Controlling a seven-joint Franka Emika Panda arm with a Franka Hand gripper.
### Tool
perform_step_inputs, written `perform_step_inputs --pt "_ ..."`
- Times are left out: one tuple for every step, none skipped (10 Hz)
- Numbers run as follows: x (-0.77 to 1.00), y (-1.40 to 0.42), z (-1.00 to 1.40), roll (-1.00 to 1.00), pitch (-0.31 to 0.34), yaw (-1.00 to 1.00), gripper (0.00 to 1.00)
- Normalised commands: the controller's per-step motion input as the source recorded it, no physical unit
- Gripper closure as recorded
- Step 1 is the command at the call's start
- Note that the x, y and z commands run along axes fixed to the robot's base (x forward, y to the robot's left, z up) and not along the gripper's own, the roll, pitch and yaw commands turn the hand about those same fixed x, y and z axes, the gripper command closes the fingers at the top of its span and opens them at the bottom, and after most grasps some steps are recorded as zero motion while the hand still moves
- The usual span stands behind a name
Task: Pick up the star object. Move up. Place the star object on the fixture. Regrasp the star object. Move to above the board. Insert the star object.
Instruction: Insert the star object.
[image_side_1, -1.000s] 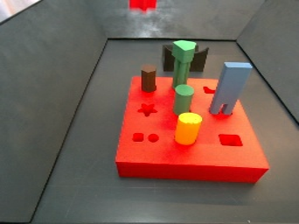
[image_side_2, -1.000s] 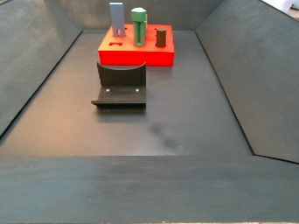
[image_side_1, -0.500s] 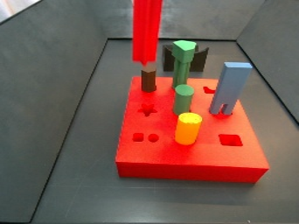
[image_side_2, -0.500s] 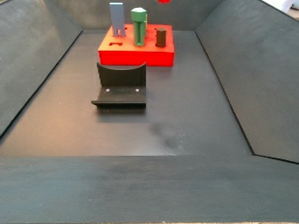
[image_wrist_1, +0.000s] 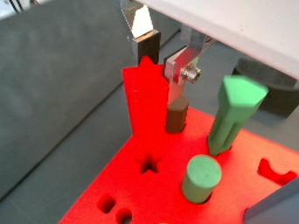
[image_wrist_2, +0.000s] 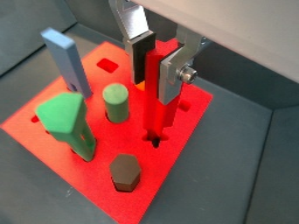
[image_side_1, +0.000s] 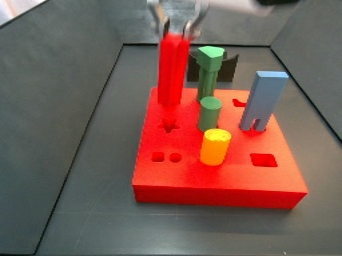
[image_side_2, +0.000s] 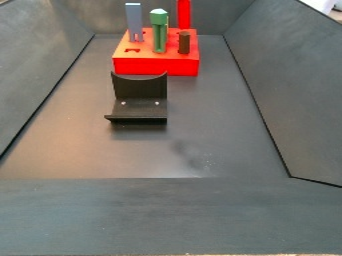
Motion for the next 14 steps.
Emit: perform_step_inputs --pt "0.01 0.0 -0.11 -0.07 -0.041 -0.01 1.0" --pt "0.05 -0.02 -0.13 0.0 0.0 0.0 1.0" --pt "-0.04 0.0 -0.43 0.0 -0.41 0.0 1.0" --pt "-0.02 0.0 -0.3 0.03 -0.457 0.0 1.0" --pt "0.0 0.0 0.0 0.0 -0.004 0.0 1.0" --pt "0.0 0.0 -0.12 0.04 0.0 0.0 1.0" --pt "0.0 0.0 -0.27 0.12 0.0 0.0 1.0" --pt "0.0 0.0 -0.37 0.18 0.0 0.0 1.0" --pt "0.0 0.0 -0.47 0.19 0.0 0.0 1.0" --pt "0.0 -0.06 -0.53 0.12 0.0 -0.03 1.0" --pt "0.16 -0.06 -0.65 0.04 -0.06 -0.11 1.0" --pt "0.21 0.0 -0.71 0.0 -0.163 -0.11 1.0" --pt "0.11 0.0 -0.68 0.02 -0.24 -0.1 1.0" --pt "-0.03 0.02 -0.38 0.0 -0.307 -0.12 1.0"
